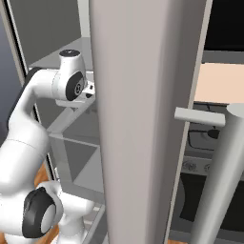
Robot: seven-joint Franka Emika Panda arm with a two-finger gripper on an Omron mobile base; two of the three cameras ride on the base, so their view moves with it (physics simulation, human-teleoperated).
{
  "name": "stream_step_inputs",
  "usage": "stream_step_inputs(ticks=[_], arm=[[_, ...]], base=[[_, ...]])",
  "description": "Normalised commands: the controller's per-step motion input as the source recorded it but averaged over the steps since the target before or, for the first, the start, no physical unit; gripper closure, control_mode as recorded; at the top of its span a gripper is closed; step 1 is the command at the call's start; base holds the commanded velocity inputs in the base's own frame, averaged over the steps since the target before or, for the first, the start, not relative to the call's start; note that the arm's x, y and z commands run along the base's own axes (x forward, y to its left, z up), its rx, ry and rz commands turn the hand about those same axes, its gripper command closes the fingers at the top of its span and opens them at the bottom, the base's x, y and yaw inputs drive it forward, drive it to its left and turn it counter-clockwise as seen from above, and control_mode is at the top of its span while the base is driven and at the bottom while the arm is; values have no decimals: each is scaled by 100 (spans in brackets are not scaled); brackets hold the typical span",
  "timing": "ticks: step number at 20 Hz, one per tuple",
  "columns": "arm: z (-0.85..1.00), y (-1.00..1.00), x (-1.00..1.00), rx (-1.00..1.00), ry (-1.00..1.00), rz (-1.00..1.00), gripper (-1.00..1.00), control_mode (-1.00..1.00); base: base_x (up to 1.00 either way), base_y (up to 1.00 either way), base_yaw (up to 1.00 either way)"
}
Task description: Take the cheese, chicken drumstick, and garlic from the fridge and place them on the plate on the dining counter to create an appetizer plate.
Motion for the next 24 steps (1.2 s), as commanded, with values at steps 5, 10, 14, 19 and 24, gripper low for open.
stream_step_inputs(ticks=[5, 10, 14, 19, 24], arm=[[-2, 0, -11, 0, -10, 0, -100, -100], [-35, 0, -8, 0, -15, 0, -100, -100], [-42, -2, 0, 0, -5, 0, -100, -100], [-38, -37, 0, 0, -7, -4, -100, -100], [-45, -48, 19, -1, -4, -11, -100, -100]], base=[[0, 0, 0], [0, 0, 0], [0, 0, 0], [0, 0, 0], [0, 0, 0]])
